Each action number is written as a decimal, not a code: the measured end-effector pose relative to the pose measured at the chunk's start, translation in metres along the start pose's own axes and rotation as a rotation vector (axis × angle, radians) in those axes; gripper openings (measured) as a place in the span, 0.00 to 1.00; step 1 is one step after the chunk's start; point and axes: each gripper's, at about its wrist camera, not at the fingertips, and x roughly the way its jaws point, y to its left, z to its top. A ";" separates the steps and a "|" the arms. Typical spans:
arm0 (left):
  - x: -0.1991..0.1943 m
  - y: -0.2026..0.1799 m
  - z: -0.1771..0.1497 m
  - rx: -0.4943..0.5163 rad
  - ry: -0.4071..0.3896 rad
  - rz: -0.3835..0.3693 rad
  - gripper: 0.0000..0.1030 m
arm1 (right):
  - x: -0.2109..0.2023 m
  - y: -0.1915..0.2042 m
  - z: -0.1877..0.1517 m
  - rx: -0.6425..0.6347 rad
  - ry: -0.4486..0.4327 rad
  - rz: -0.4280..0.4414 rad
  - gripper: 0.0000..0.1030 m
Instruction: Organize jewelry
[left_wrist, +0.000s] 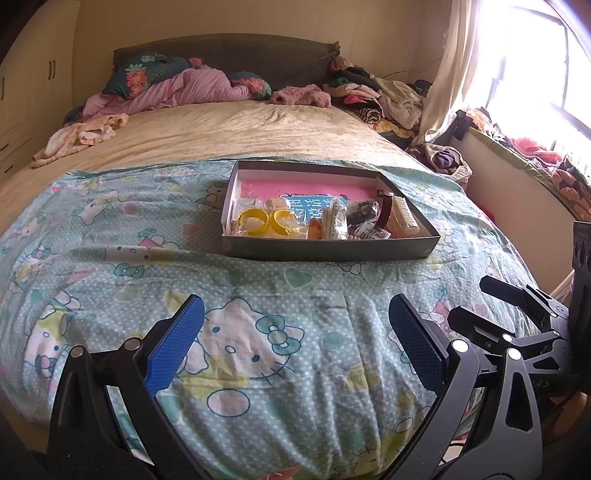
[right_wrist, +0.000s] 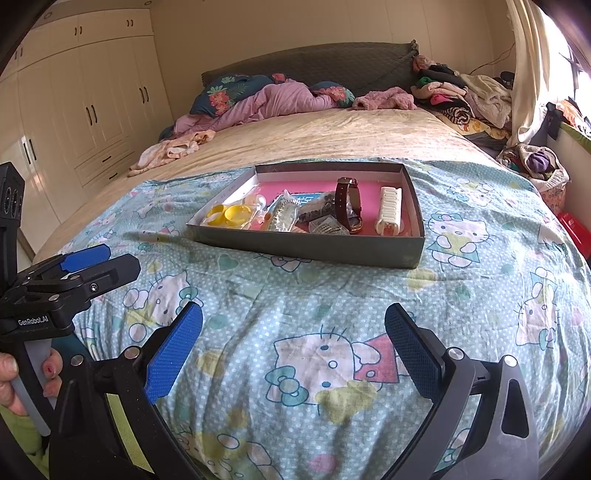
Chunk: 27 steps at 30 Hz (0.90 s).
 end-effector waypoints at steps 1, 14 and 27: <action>0.000 0.000 0.000 -0.001 0.000 0.002 0.91 | 0.000 0.000 0.000 0.000 -0.001 0.000 0.96; 0.006 -0.003 -0.002 0.006 0.021 0.006 0.91 | 0.000 -0.003 0.000 0.008 0.001 -0.005 0.96; 0.021 0.029 0.001 -0.097 0.049 0.055 0.91 | -0.005 -0.053 0.004 0.107 -0.027 -0.092 0.96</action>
